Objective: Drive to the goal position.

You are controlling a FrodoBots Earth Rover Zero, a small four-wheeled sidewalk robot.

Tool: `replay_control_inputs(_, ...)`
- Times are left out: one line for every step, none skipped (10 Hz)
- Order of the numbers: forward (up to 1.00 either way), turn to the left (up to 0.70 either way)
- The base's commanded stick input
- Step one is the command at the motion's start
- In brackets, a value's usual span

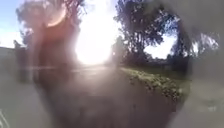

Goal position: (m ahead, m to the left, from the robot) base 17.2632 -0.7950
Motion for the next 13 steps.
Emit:
replay_control_inputs(1.0,0.0)
replay_control_inputs(1.0,0.0)
replay_control_inputs(1.0,0.0)
replay_control_inputs(1.0,0.0)
replay_control_inputs(1.0,0.0)
replay_control_inputs(1.0,0.0)
replay_control_inputs(1.0,0.0)
replay_control_inputs(1.0,0.0)
replay_control_inputs(1.0,0.0)
replay_control_inputs(1.0,0.0)
replay_control_inputs(1.0,0.0)
replay_control_inputs(1.0,0.0)
replay_control_inputs(1.0,0.0)
